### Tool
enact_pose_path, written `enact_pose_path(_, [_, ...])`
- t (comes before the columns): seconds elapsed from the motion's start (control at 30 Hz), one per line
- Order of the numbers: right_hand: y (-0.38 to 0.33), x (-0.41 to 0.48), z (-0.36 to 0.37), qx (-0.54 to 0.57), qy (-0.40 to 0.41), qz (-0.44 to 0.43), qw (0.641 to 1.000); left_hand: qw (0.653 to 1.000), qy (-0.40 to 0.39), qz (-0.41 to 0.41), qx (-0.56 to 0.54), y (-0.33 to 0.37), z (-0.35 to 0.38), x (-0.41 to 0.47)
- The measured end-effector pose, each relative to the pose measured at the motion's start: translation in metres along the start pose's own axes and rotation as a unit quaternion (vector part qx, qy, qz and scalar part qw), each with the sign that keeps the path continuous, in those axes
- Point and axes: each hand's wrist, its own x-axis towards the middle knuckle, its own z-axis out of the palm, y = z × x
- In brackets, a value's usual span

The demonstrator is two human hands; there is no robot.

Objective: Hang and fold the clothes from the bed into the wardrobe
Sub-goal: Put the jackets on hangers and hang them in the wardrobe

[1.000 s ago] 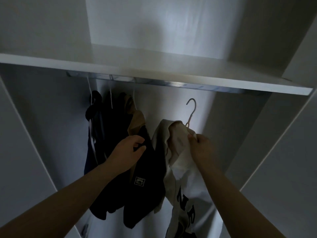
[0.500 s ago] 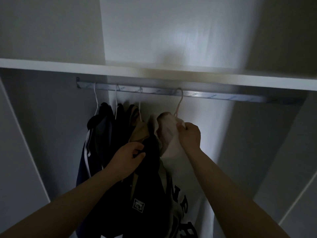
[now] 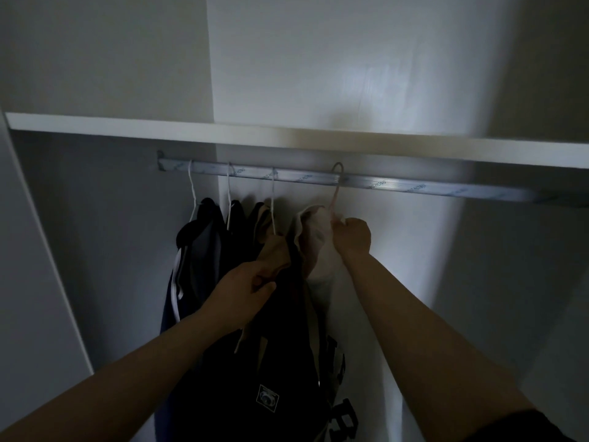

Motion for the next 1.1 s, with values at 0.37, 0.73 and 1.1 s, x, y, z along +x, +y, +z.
enact_pose_path(0.37, [0.015, -0.001, 0.010, -0.072, -0.049, -0.009, 0.996, 1.000, 0.001, -0.007, 0.016, -0.005, -0.004, 0.005])
enact_pose_path(0.73, [0.023, -0.069, -0.024, -0.125, 0.015, -0.056, 0.990, 0.996, -0.028, -0.068, -0.055, 0.010, -0.010, -0.017])
enact_pose_path(1.1, [0.001, -0.203, -0.059, -0.011, 0.011, 0.081, 0.997, 0.975, -0.114, -0.124, -0.142, 0.037, -0.034, -0.072])
